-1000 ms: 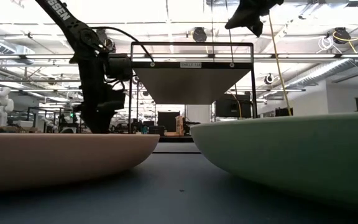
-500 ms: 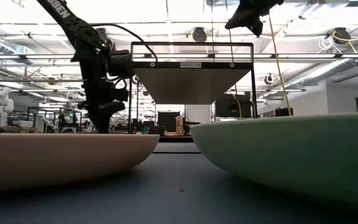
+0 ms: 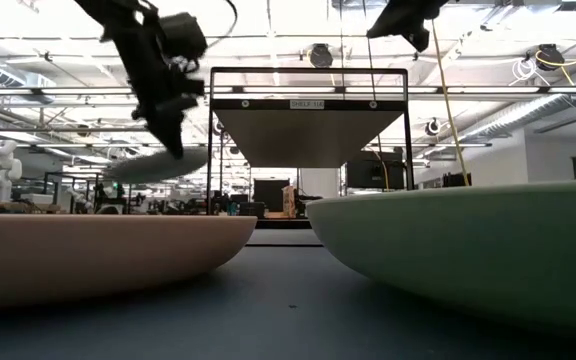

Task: Place and stack plates onto a shelf
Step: Put the blue plate on the shelf

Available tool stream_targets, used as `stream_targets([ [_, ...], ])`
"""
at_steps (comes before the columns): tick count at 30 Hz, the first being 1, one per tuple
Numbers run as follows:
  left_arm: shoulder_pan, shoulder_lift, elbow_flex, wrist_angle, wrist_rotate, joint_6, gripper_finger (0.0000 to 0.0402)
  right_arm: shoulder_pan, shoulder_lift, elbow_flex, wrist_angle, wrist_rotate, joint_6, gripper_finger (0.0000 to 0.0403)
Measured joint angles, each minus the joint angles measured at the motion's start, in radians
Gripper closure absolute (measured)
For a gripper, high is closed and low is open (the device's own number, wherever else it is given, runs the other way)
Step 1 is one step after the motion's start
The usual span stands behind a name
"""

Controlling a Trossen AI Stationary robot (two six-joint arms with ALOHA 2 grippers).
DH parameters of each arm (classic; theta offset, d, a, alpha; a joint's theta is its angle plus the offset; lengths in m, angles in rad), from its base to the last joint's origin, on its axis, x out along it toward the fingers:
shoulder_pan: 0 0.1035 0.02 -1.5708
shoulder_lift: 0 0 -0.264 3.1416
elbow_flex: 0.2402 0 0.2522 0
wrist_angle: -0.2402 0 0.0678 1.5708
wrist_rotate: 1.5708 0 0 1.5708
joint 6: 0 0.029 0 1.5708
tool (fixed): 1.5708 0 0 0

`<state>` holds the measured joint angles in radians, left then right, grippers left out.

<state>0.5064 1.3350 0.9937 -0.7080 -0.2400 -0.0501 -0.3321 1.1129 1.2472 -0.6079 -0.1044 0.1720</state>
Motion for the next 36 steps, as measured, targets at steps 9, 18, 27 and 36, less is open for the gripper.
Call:
stream_targets([
  [9, -0.033, -0.155, 0.096, -0.077, 0.022, 0.260, 0.0392, -0.002, -0.037, 0.000, -0.011, 0.034, 0.010, 0.0403],
  [18, -0.105, -0.199, 0.211, -0.087, 0.050, 0.440, 0.0392, -0.002, -0.039, 0.000, -0.035, 0.031, 0.072, 0.0403],
  [27, -0.261, -0.199, 0.262, -0.034, 0.238, 0.569, 0.0392, -0.002, -0.039, 0.000, -0.036, 0.030, 0.168, 0.0403],
  [36, -0.449, -0.194, 0.263, 0.026, 0.324, 0.582, 0.0392, -0.002, -0.039, 0.000, -0.077, 0.030, 0.342, 0.0403],
])
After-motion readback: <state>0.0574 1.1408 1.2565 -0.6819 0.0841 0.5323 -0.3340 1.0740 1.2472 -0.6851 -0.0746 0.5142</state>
